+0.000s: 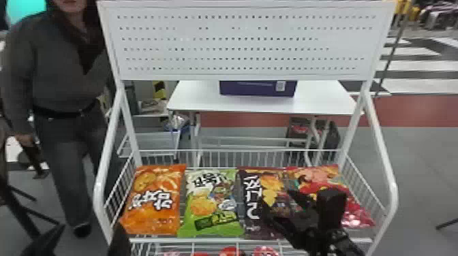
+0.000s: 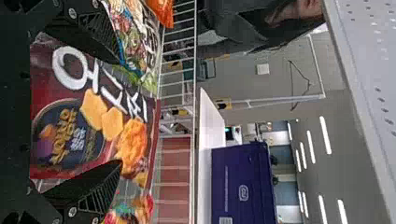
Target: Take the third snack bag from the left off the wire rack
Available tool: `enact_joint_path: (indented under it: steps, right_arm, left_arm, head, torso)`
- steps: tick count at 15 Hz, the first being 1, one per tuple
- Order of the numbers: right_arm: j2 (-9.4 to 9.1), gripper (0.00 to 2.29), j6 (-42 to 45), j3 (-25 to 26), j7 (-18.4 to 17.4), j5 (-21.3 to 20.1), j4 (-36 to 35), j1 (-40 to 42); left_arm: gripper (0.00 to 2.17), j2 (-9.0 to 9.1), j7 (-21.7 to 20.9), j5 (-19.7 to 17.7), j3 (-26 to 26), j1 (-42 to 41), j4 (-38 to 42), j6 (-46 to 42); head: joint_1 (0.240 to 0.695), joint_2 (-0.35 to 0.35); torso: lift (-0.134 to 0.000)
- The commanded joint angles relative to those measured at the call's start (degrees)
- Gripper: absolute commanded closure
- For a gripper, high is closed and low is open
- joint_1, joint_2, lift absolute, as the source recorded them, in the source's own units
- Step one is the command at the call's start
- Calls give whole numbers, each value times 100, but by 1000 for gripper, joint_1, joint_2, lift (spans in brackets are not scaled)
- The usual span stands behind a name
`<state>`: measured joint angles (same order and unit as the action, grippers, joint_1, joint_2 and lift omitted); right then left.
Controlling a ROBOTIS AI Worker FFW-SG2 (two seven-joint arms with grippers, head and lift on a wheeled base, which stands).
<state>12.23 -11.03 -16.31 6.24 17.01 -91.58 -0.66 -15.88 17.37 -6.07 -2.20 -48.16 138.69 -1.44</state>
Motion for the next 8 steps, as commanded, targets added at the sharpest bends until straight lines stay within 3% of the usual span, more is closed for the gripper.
enact_joint_path:
  steps: [1, 3, 8]
  right_arm:
    - [-247, 144, -123, -338, 0, -172, 650, -611]
    - [-370, 144, -123, -364, -132, -295, 940, -769]
    - [-370, 151, -440, -461, -800, -532, 1028, -778]
  left_arm:
    - [144, -20, -23, -8, -17, 26, -17, 0]
    - [144, -38, -32, -8, -35, 61, -17, 18]
    - [144, -117, -15, -61, -17, 166, -61, 35]
  head:
    - [499, 0]
    - [499, 0]
    - [499, 0]
  torso:
    - [0]
    - [0]
    - [0]
